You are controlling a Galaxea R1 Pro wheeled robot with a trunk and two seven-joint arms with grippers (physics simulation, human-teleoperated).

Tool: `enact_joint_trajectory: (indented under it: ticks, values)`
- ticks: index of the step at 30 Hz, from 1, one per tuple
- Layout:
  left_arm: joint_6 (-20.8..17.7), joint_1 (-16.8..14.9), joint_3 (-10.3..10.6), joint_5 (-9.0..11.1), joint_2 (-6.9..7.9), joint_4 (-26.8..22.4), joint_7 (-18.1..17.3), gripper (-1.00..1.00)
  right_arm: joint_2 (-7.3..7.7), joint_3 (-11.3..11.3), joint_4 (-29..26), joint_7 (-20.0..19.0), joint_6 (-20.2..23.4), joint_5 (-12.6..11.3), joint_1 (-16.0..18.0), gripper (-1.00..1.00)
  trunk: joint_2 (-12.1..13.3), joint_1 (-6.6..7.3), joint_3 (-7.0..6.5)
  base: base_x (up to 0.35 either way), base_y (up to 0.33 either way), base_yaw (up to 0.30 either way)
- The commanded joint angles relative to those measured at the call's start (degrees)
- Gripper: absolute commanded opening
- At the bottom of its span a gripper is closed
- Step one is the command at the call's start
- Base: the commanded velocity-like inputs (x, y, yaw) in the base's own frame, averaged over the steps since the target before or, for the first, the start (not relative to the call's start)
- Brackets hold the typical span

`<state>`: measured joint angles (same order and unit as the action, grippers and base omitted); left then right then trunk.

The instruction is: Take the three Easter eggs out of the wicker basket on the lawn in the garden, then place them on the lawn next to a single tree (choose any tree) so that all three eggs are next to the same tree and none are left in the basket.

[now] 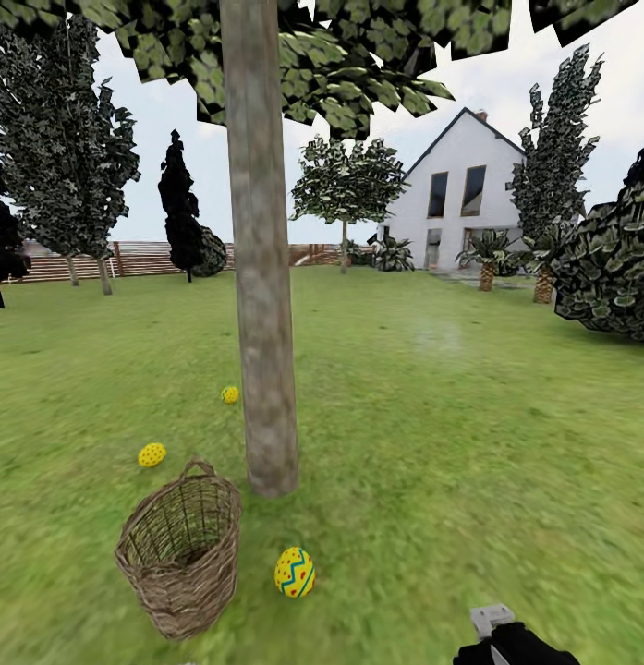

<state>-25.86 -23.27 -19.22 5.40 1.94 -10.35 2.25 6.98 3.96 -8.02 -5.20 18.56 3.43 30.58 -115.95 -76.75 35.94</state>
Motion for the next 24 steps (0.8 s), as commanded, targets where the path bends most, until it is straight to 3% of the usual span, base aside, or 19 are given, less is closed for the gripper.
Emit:
enact_joint_trajectory:
  ticks: [1,7,17,24]
  values:
    - [-0.2,0.0,0.1,0.6,0.05,0.0,0.2,1.00,0.02,0.5,0.0,-0.3,0.3,0.4,0.0,1.00,0.4,0.23,-0.12,0.000,0.000,0.000]
    - [0.4,0.0,0.1,0.5,1.11,2.0,0.0,1.00,-0.20,0.9,2.5,-0.3,0.2,0.3,0.0,1.00,2.8,1.55,-1.20,0.000,0.000,0.000]
    - [1.1,0.0,0.2,0.5,1.47,5.9,0.0,1.00,-0.41,0.9,5.7,-0.6,-0.6,0.2,0.0,1.00,6.8,3.75,-2.99,0.000,0.000,0.000]
    - [1.3,0.0,0.2,0.5,2.28,8.2,0.0,1.00,0.03,0.8,9.8,-0.7,-4.4,0.2,0.0,1.00,9.6,5.29,-4.25,0.000,0.000,0.000]
